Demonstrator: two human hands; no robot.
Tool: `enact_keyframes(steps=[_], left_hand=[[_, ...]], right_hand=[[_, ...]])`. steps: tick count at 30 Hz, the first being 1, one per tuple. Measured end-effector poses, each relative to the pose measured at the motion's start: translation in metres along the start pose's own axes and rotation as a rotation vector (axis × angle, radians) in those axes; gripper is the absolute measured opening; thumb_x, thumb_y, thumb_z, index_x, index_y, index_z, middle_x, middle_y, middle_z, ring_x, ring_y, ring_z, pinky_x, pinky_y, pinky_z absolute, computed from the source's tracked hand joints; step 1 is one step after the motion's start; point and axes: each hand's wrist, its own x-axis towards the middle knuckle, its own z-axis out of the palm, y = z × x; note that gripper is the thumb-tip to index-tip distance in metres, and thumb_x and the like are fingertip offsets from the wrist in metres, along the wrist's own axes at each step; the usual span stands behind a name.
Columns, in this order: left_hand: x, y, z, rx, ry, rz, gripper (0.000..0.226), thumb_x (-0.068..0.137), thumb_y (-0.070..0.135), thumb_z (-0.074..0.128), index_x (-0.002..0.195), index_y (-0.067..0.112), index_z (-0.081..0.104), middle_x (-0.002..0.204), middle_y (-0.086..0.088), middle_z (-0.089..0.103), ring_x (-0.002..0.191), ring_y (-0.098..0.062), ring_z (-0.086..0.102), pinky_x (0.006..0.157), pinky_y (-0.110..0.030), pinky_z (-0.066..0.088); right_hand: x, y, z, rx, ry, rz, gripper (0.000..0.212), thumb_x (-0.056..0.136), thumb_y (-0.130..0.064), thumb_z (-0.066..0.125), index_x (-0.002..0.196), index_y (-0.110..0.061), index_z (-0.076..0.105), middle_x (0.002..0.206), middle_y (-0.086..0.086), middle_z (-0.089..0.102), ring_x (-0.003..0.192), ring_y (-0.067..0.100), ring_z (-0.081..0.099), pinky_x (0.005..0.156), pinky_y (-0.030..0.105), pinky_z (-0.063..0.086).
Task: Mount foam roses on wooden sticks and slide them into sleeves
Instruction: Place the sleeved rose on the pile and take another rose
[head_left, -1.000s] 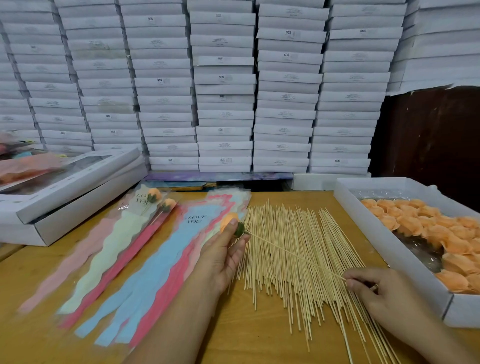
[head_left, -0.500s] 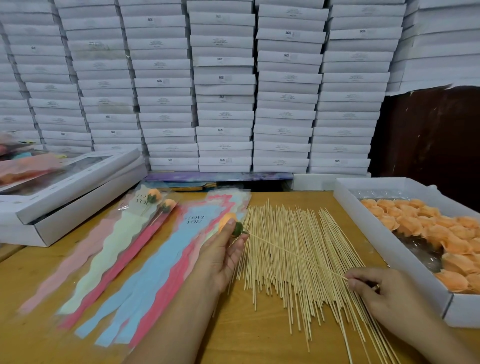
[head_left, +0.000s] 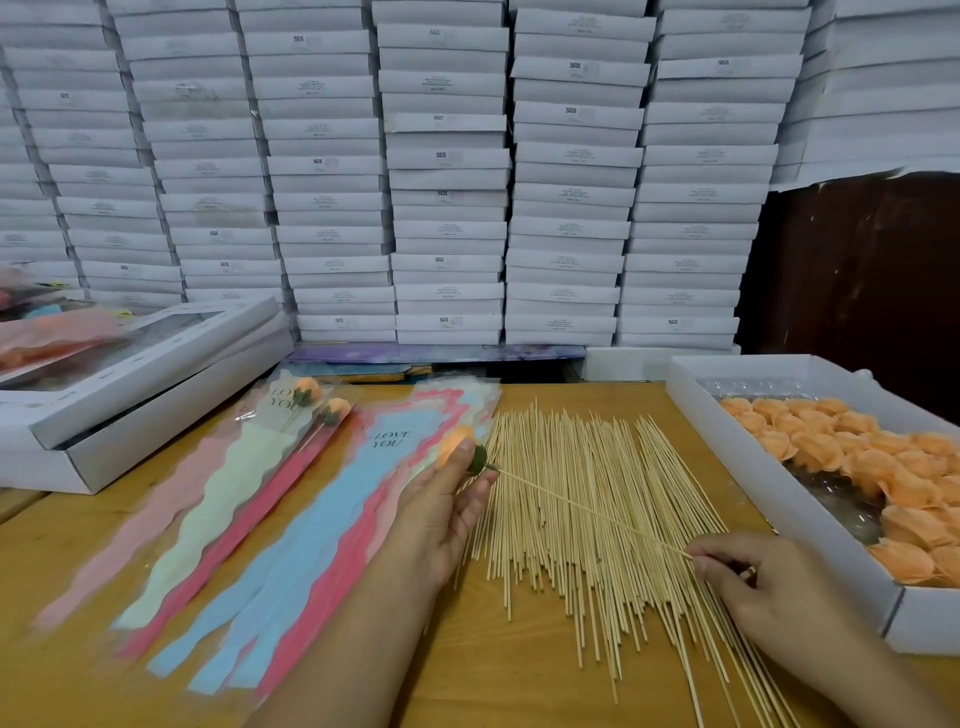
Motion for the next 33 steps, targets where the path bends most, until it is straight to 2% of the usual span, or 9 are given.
enact_keyframes(steps=[2, 6, 10, 12, 16, 21, 24, 28, 33], left_hand=[[0.000, -0.001, -0.001, 0.033, -0.003, 0.014, 0.057, 0.065, 0.021, 0.082, 0.113, -0.002, 0.064, 0.087, -0.021, 0.076, 0.067, -0.016, 0.074, 0.052, -0.019, 0.058], [-0.001, -0.002, -0.001, 0.073, -0.011, 0.041, 0.057, 0.066, 0.021, 0.083, 0.116, -0.001, 0.065, 0.093, -0.020, 0.076, 0.074, -0.018, 0.075, 0.054, -0.019, 0.058], [-0.002, -0.002, 0.000, 0.065, -0.016, 0.052, 0.058, 0.067, 0.019, 0.083, 0.117, -0.002, 0.064, 0.094, -0.019, 0.077, 0.077, -0.019, 0.076, 0.055, -0.019, 0.059], [-0.002, -0.002, 0.000, 0.058, -0.020, 0.052, 0.058, 0.069, 0.018, 0.082, 0.120, -0.002, 0.063, 0.095, -0.020, 0.077, 0.077, -0.019, 0.076, 0.056, -0.020, 0.059], [-0.003, -0.003, 0.000, 0.048, -0.016, 0.055, 0.059, 0.073, 0.017, 0.081, 0.126, 0.001, 0.060, 0.095, -0.019, 0.077, 0.077, -0.020, 0.075, 0.055, -0.020, 0.059], [-0.003, -0.004, 0.000, 0.034, -0.008, 0.061, 0.064, 0.077, 0.014, 0.081, 0.134, 0.002, 0.055, 0.098, -0.021, 0.076, 0.077, -0.021, 0.076, 0.053, -0.020, 0.058], [-0.004, -0.004, 0.002, 0.021, -0.008, 0.067, 0.070, 0.071, 0.014, 0.082, 0.135, 0.003, 0.054, 0.100, -0.021, 0.075, 0.077, -0.022, 0.076, 0.053, -0.020, 0.058], [-0.004, -0.005, 0.002, -0.004, -0.001, 0.067, 0.077, 0.065, 0.016, 0.084, 0.135, 0.005, 0.055, 0.105, -0.020, 0.075, 0.080, -0.023, 0.076, 0.055, -0.021, 0.058], [-0.004, -0.006, 0.004, -0.011, 0.000, 0.079, 0.079, 0.062, 0.017, 0.085, 0.135, 0.005, 0.056, 0.100, -0.016, 0.077, 0.082, -0.023, 0.076, 0.058, -0.021, 0.059]], right_hand=[[-0.001, -0.001, 0.000, 0.002, 0.003, -0.006, 0.041, 0.087, -0.013, 0.073, 0.076, -0.052, 0.064, 0.075, -0.034, 0.064, 0.080, 0.000, 0.063, 0.068, 0.015, 0.043], [-0.003, -0.003, 0.002, -0.029, 0.018, -0.017, 0.044, 0.087, -0.016, 0.074, 0.074, -0.056, 0.061, 0.074, -0.035, 0.065, 0.081, 0.002, 0.064, 0.069, 0.020, 0.046], [-0.004, -0.006, 0.003, -0.011, 0.062, -0.021, 0.035, 0.083, -0.018, 0.078, 0.072, -0.048, 0.065, 0.080, -0.035, 0.065, 0.084, -0.008, 0.059, 0.061, 0.022, 0.044], [-0.004, -0.006, 0.004, -0.018, 0.081, -0.012, 0.031, 0.081, -0.020, 0.081, 0.069, -0.044, 0.066, 0.077, -0.032, 0.065, 0.082, -0.008, 0.059, 0.057, 0.023, 0.043], [-0.005, -0.007, 0.004, -0.063, 0.089, -0.040, 0.030, 0.081, -0.019, 0.080, 0.066, -0.042, 0.067, 0.073, -0.029, 0.066, 0.081, -0.006, 0.060, 0.057, 0.023, 0.043], [-0.007, -0.010, 0.003, -0.122, 0.081, -0.078, 0.027, 0.086, -0.022, 0.075, 0.071, -0.043, 0.066, 0.073, -0.026, 0.067, 0.078, -0.002, 0.061, 0.061, 0.030, 0.052], [-0.008, -0.011, 0.003, -0.144, 0.071, -0.117, 0.031, 0.088, -0.019, 0.072, 0.074, -0.044, 0.062, 0.070, -0.021, 0.068, 0.071, 0.003, 0.063, 0.064, 0.025, 0.050], [-0.008, -0.011, 0.003, -0.195, 0.029, -0.154, 0.030, 0.093, -0.020, 0.065, 0.075, -0.043, 0.057, 0.063, -0.015, 0.065, 0.063, 0.004, 0.061, 0.057, 0.017, 0.045], [-0.007, -0.007, 0.004, -0.189, -0.021, -0.140, 0.029, 0.097, -0.020, 0.058, 0.072, -0.034, 0.059, 0.059, -0.011, 0.061, 0.073, 0.000, 0.060, 0.056, 0.015, 0.043]])
